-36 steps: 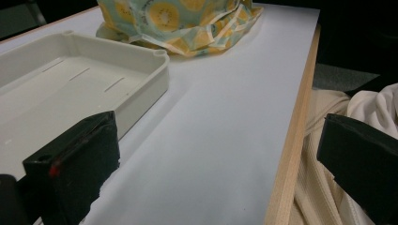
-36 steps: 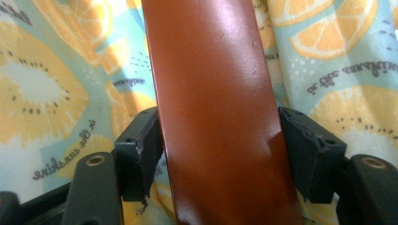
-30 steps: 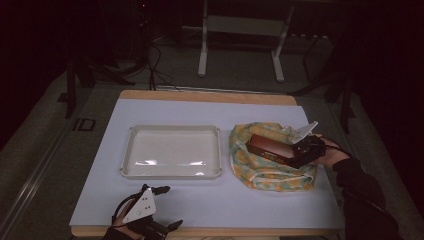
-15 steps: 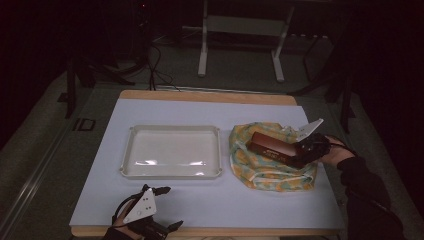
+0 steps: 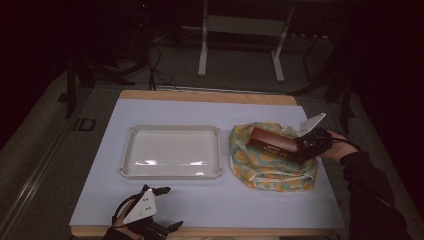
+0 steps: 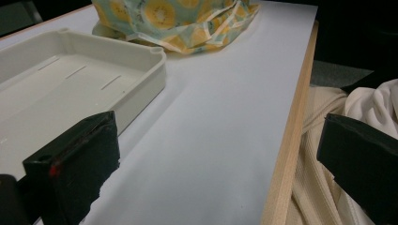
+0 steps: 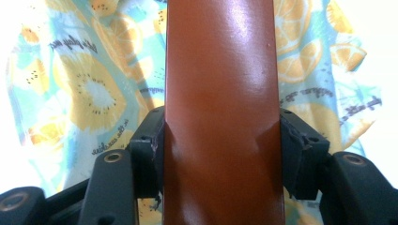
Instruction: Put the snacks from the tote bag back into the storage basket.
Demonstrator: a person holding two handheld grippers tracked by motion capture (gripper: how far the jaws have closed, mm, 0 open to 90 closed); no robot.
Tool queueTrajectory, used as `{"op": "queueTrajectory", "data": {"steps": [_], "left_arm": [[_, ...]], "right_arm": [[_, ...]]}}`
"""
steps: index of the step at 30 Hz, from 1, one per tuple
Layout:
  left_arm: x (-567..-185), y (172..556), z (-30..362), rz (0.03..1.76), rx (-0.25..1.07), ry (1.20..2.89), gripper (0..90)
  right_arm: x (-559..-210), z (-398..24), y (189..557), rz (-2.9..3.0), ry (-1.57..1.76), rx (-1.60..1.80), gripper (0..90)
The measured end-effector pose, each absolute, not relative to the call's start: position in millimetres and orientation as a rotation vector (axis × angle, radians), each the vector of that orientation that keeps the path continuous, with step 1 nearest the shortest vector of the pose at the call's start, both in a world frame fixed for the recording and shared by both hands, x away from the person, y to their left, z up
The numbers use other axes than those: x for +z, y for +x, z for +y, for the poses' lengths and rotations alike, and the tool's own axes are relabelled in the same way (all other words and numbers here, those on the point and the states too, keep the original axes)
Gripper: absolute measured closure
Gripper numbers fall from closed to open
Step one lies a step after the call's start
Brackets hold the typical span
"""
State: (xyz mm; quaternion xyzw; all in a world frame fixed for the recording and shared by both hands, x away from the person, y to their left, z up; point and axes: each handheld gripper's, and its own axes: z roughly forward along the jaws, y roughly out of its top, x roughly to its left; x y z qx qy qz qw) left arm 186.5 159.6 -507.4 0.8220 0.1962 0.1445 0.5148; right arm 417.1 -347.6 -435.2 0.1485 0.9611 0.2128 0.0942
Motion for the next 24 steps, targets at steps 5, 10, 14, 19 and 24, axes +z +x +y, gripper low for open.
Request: {"op": "queueTrajectory", "data": {"steps": [5, 10, 14, 19, 24], "left_arm": [[-507.4, 186.3, 159.9, 0.469, 0.345, 1.977, 0.0], [-507.9, 186.6, 159.4, 0.469, 0.340, 1.980, 0.0], [-507.8, 186.5, 159.5, 0.469, 0.339, 1.979, 0.0], [-507.8, 186.4, 159.3, 0.470, 0.339, 1.979, 0.0], [-507.6, 186.2, 159.7, 0.467, 0.341, 1.979, 0.0]], "right_arm": [[-424.7, -345.6, 418.0, 2.835, 0.425, 0.637, 42.8], [-414.3, -343.2, 418.5, 2.828, 0.410, 0.637, 42.8], [-404.2, -341.2, 418.5, 2.815, 0.397, 0.636, 42.8], [-392.7, -337.2, 418.8, 2.807, 0.377, 0.632, 42.8], [-380.9, -330.8, 419.5, 2.801, 0.353, 0.618, 42.8]]}}
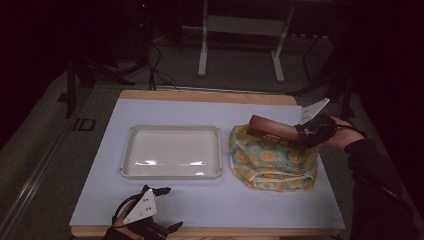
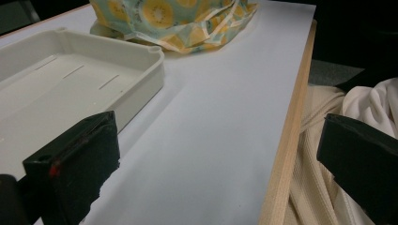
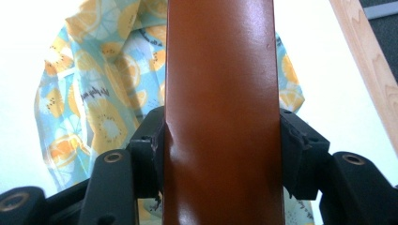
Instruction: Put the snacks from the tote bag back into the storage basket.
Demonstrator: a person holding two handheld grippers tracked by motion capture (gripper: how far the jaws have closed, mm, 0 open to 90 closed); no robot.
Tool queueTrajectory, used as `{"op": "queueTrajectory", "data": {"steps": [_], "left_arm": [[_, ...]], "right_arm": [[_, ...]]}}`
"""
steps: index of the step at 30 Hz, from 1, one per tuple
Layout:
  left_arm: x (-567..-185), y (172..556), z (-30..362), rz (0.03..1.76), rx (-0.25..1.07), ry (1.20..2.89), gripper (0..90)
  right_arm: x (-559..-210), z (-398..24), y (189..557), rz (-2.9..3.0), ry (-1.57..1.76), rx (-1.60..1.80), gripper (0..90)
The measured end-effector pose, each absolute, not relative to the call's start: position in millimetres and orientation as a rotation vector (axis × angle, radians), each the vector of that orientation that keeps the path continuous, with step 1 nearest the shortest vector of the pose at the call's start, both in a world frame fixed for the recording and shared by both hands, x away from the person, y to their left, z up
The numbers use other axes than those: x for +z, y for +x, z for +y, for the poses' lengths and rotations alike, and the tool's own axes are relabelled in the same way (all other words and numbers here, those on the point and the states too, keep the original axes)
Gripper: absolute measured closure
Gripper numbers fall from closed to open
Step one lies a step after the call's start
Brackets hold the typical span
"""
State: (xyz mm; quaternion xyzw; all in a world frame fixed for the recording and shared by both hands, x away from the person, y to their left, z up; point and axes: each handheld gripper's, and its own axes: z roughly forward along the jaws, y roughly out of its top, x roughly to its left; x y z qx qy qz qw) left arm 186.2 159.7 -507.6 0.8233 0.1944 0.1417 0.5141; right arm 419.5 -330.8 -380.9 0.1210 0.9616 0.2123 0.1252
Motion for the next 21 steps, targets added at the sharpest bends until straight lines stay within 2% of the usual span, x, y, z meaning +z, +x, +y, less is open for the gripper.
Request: {"op": "queueTrajectory", "data": {"steps": [21], "left_arm": [[-507.9, 185.9, 158.7, 0.460, 0.332, 1.979, 0.0]], "right_arm": [[-340.2, -287.4, 419.5, 2.780, 0.209, 0.601, 42.8]]}}
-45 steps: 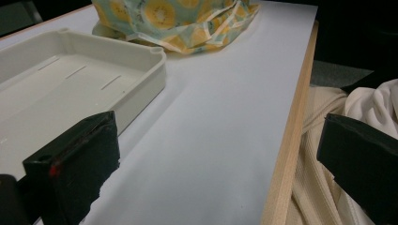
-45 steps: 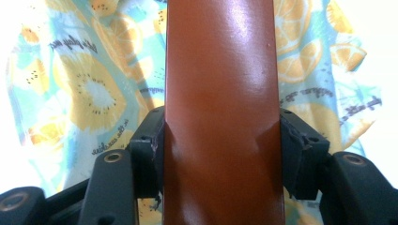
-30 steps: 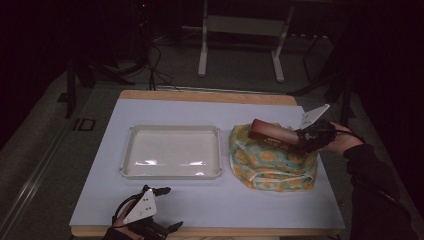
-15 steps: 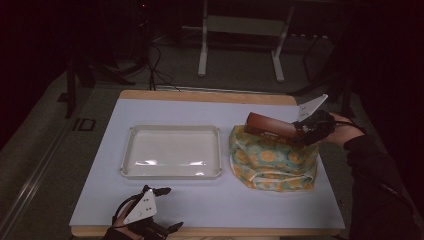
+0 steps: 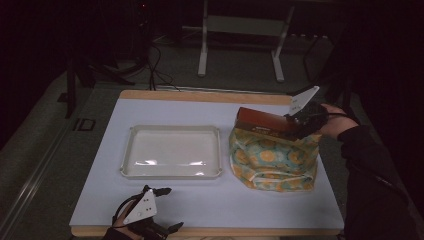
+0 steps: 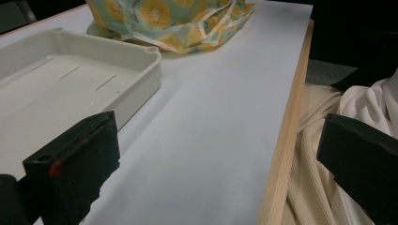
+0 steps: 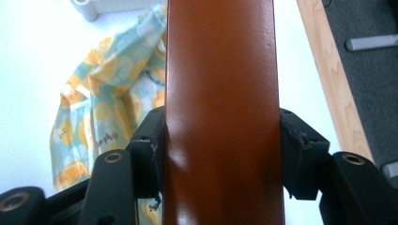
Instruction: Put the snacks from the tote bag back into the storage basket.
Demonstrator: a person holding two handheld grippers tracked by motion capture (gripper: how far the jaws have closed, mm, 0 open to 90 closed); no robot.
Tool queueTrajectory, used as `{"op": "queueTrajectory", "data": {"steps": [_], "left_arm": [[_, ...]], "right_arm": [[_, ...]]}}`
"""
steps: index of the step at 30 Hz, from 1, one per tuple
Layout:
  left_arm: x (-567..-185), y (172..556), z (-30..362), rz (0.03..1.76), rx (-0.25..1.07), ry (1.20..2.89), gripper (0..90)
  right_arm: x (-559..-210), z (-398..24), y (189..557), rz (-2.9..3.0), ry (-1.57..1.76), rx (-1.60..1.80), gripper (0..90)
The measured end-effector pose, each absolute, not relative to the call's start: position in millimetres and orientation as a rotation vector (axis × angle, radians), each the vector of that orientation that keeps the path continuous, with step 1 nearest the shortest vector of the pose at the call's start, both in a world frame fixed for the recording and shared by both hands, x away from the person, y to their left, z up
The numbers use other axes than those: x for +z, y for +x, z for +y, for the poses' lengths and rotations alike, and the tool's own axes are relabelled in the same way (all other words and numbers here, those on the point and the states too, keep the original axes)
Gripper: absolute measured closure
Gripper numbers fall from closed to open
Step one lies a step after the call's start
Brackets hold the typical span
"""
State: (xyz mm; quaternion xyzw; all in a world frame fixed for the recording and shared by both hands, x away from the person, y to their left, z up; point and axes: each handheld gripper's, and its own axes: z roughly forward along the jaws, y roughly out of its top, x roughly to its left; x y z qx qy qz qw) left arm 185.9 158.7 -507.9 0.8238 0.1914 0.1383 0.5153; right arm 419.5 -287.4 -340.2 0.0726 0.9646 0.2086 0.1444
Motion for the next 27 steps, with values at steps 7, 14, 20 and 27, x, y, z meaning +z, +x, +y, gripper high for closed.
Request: {"op": "queueTrajectory", "data": {"steps": [7, 14, 20, 27], "left_arm": [[-507.4, 185.5, 159.0, 0.455, 0.337, 1.978, 0.0], [-507.2, 185.1, 158.8, 0.453, 0.333, 1.974, 0.0], [-507.2, 185.0, 158.8, 0.450, 0.333, 1.975, 0.0], [-507.0, 184.9, 158.8, 0.448, 0.333, 1.974, 0.0]], "right_arm": [[-331.5, -262.8, 418.9, 2.791, 0.136, 0.594, 42.8], [-328.4, -242.7, 418.1, 2.800, 0.087, 0.583, 42.8], [-324.6, -225.0, 417.7, 2.802, 0.033, 0.579, 42.8], [-322.1, -202.2, 415.9, 2.809, -0.026, 0.578, 42.8]]}}
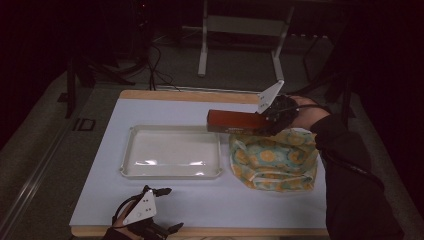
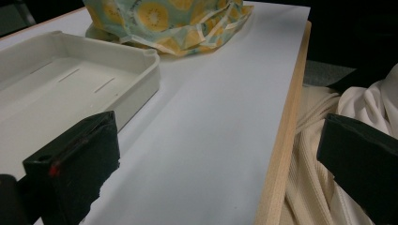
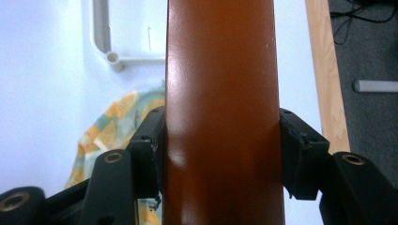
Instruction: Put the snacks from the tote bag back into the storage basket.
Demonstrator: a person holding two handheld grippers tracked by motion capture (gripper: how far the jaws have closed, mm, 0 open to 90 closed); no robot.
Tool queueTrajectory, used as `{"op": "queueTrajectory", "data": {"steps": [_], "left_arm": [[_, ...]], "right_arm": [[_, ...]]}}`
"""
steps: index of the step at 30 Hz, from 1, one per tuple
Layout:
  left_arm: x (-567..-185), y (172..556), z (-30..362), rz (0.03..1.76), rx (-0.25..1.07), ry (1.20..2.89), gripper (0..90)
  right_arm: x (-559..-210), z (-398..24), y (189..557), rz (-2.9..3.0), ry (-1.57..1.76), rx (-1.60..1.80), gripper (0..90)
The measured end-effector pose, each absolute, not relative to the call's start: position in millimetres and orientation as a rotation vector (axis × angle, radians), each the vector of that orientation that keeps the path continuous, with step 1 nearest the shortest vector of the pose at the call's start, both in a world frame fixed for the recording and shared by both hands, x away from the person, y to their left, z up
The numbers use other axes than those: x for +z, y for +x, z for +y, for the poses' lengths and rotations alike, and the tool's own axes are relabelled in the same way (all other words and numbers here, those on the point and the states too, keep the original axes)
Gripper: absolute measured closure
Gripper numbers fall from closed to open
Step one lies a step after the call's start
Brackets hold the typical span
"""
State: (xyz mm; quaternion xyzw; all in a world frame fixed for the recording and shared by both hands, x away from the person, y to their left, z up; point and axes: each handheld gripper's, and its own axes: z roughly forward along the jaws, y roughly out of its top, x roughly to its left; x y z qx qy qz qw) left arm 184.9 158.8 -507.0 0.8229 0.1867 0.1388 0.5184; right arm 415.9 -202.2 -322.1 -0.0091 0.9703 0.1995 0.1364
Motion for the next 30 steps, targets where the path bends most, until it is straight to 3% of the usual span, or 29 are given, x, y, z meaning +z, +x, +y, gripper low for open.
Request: {"op": "queueTrajectory", "data": {"steps": [30], "left_arm": [[-506.1, 184.0, 158.8, 0.433, 0.335, 1.973, 0.0]], "right_arm": [[-333.0, -116.6, 405.3, 2.809, -0.238, 0.646, 42.8]]}}
